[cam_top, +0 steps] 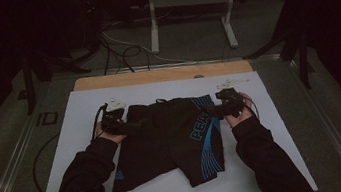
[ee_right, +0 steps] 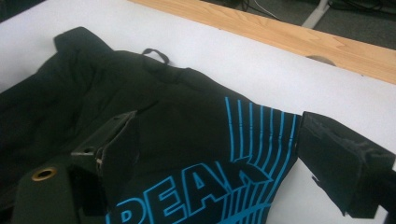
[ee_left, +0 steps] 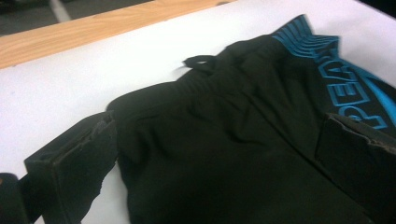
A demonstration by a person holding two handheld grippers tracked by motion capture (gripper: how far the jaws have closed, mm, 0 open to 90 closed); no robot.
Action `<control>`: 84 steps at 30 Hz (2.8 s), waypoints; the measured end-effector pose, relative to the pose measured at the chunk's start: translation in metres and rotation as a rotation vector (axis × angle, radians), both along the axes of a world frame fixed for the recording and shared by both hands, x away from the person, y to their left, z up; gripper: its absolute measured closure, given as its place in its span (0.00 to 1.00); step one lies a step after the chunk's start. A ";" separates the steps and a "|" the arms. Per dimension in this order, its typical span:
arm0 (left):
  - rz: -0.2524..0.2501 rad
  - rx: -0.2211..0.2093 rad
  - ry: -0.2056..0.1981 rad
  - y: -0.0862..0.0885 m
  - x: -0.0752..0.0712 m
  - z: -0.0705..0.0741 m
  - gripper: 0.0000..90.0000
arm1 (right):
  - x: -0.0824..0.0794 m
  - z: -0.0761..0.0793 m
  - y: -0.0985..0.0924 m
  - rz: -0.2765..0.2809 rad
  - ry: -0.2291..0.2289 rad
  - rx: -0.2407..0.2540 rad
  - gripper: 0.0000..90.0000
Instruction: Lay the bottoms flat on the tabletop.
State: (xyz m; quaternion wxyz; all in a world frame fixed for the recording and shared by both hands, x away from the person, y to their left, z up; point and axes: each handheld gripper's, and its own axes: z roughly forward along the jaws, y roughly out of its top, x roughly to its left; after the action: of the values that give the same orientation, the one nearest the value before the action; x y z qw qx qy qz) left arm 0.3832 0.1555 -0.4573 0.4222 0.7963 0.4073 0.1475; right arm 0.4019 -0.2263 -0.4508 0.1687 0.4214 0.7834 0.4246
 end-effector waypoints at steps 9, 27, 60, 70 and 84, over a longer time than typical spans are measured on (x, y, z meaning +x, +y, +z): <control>-0.055 -0.013 -0.015 0.001 -0.020 0.011 0.01 | -0.020 0.004 -0.004 0.031 -0.030 0.000 0.16; -0.187 -0.046 -0.065 0.022 -0.100 0.023 0.04 | -0.079 0.004 -0.007 0.112 -0.058 0.036 0.16; -0.637 0.256 0.055 -0.031 -0.134 -0.055 0.51 | -0.101 -0.008 -0.012 0.149 -0.011 0.059 0.16; -0.571 0.349 -0.062 -0.016 -0.121 -0.053 0.68 | -0.101 -0.008 -0.013 0.142 -0.007 0.064 0.16; -0.603 0.350 -0.055 -0.017 -0.122 -0.032 0.99 | -0.099 -0.008 -0.015 0.141 -0.003 0.064 0.17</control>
State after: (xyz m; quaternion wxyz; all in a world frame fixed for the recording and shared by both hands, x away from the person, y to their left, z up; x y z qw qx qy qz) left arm 0.2615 0.1381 -0.4889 0.3147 0.9368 0.1107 0.1053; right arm 0.3026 -0.2415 -0.4591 0.1260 0.3698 0.7969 0.4608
